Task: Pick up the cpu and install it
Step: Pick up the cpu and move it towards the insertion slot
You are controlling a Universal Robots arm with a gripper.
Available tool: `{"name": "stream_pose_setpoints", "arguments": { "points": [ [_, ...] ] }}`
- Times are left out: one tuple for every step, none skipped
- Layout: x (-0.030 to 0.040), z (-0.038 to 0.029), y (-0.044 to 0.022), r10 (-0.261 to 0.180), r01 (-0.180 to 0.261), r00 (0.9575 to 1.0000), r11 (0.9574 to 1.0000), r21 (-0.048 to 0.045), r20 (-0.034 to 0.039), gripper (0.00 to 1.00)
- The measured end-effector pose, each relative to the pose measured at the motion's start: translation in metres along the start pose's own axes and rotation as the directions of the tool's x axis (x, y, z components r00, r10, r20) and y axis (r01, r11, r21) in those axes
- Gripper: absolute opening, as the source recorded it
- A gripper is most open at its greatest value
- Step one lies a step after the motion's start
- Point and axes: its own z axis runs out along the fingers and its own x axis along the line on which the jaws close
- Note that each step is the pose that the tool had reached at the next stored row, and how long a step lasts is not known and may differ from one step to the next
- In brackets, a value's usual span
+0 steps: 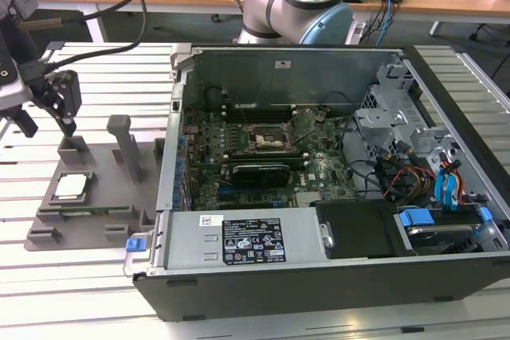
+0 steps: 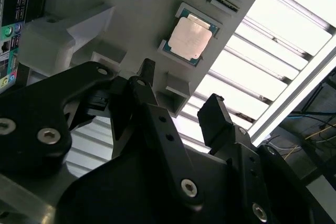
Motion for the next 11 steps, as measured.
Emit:
{"name": "stream_pose_setpoints", "arguments": {
  "points": [
    [0.0000, 0.0006, 0.0000, 0.000, 0.000, 1.0000, 1.0000, 0.0000, -0.0001, 0.60],
    [0.0000, 0.0010, 0.0000, 0.000, 0.000, 1.0000, 1.0000, 0.0000, 0.0000, 0.60],
    [0.0001, 0.0021, 0.0000, 0.000, 0.000, 1.0000, 1.0000, 0.0000, 0.0000, 0.60],
    [0.0001, 0.0033, 0.0000, 0.000, 0.000, 1.0000, 1.0000, 0.0000, 0.0000, 0.60],
    [0.0001, 0.0042, 0.0000, 0.000, 0.000, 1.0000, 1.0000, 0.0000, 0.0001, 0.60],
    [0.0001, 0.0052, 0.0000, 0.000, 0.000, 1.0000, 1.0000, 0.0000, 0.0000, 0.60],
    [0.0002, 0.0057, 0.0000, 0.000, 0.000, 1.0000, 1.0000, -0.0001, 0.0000, 0.60],
    [0.0002, 0.0061, 0.0000, 0.000, 0.000, 1.0000, 1.0000, -0.0001, 0.0000, 0.60],
    [0.0002, 0.0072, 0.0000, 0.000, 0.000, 1.0000, 1.0000, 0.0000, 0.0001, 0.60],
    [0.0002, 0.0076, 0.0000, 0.000, 0.000, 1.0000, 1.0000, 0.0000, 0.0000, 0.60],
    [0.0002, 0.0080, 0.0000, 0.000, 0.000, 1.0000, 1.0000, 0.0000, 0.0000, 0.60]
  ]
}}
